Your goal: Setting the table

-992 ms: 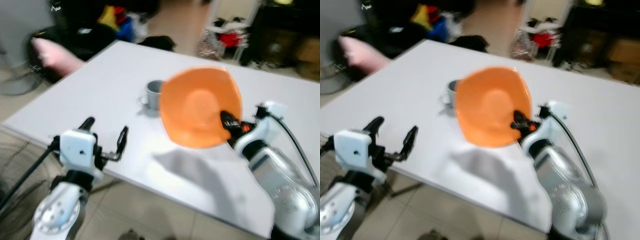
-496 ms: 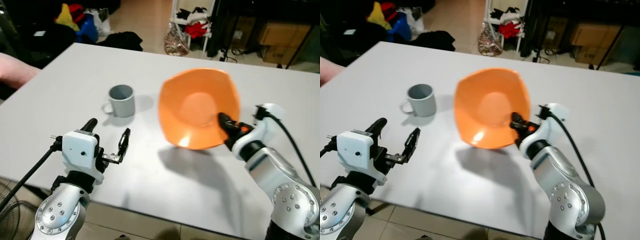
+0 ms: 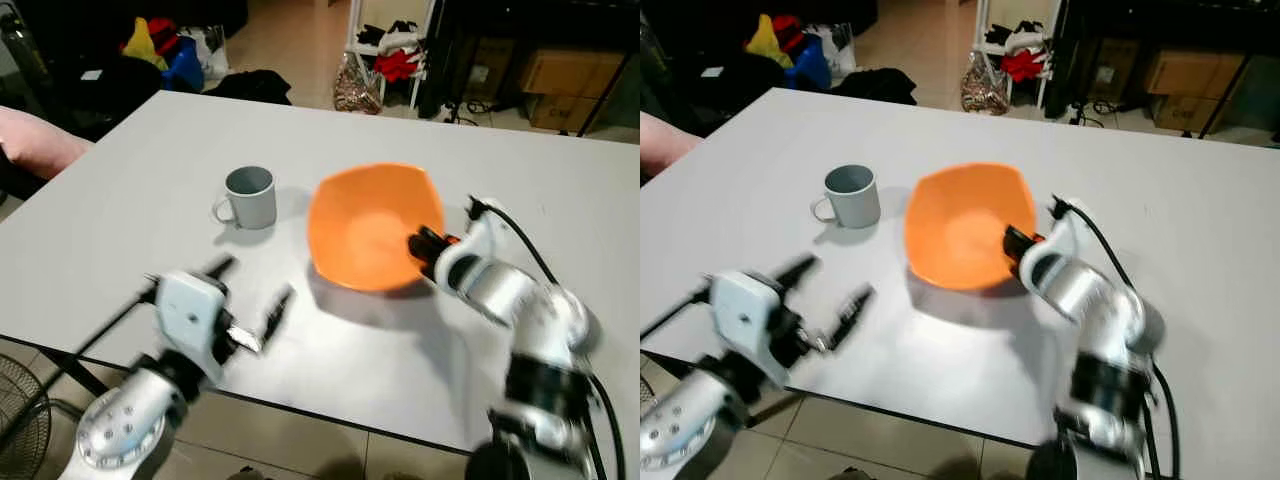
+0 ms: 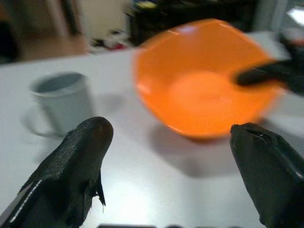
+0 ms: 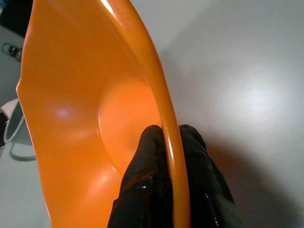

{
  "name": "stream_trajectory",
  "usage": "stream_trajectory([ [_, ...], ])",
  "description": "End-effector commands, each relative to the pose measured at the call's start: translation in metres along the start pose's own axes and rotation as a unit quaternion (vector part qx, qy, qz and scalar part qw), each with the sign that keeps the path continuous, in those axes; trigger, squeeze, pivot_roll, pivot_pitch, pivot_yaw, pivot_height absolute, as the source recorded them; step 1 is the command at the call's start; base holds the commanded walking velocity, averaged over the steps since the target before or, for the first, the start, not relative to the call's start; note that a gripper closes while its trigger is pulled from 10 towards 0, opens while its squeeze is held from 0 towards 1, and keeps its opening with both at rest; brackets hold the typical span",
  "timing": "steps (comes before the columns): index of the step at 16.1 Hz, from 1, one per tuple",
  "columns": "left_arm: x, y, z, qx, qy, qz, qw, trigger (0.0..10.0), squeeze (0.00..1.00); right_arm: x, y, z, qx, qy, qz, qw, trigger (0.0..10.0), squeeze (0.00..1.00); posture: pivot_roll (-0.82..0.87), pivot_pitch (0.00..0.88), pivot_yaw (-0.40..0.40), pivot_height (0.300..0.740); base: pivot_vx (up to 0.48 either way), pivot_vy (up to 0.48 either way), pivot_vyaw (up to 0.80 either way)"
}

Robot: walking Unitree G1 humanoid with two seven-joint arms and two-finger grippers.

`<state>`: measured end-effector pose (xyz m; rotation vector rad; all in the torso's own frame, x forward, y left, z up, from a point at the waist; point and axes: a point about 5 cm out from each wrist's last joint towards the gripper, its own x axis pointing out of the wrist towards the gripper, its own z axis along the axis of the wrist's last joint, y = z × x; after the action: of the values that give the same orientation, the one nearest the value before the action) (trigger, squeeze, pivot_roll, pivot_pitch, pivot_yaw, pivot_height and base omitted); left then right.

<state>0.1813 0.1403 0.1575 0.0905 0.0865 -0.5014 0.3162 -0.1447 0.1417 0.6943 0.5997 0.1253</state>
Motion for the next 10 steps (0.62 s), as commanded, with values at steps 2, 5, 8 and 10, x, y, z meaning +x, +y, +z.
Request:
stream_trajectory([
  [2,-0.005,-0.008,0.000,-0.010,0.012,-0.035,0.999,10.0,0.00,0.009,0.015,0.008,0.032,0.009,0.036,0.999,10.0,0.00,0.00,0.019,0.020,0.740,0.000,0.000,0.00],
  [5,-0.006,-0.009,0.001,-0.009,0.012,-0.035,0.999,10.0,0.00,0.023,0.017,0.010,0.060,0.029,0.027,0.997,10.0,0.00,0.01,0.014,0.013,0.740,0.000,0.000,0.00],
  [8,-0.007,-0.008,0.001,-0.007,0.013,-0.039,0.999,10.0,0.00,0.034,0.014,0.012,0.087,0.038,0.008,0.995,10.0,0.00,0.01,0.011,0.011,0.740,0.000,0.000,0.00],
  [10,-0.008,-0.009,0.001,-0.007,0.016,-0.041,0.999,10.0,0.00,0.038,0.014,0.012,0.106,0.052,0.004,0.993,10.0,0.00,0.01,0.008,0.009,0.740,0.000,0.000,0.00],
])
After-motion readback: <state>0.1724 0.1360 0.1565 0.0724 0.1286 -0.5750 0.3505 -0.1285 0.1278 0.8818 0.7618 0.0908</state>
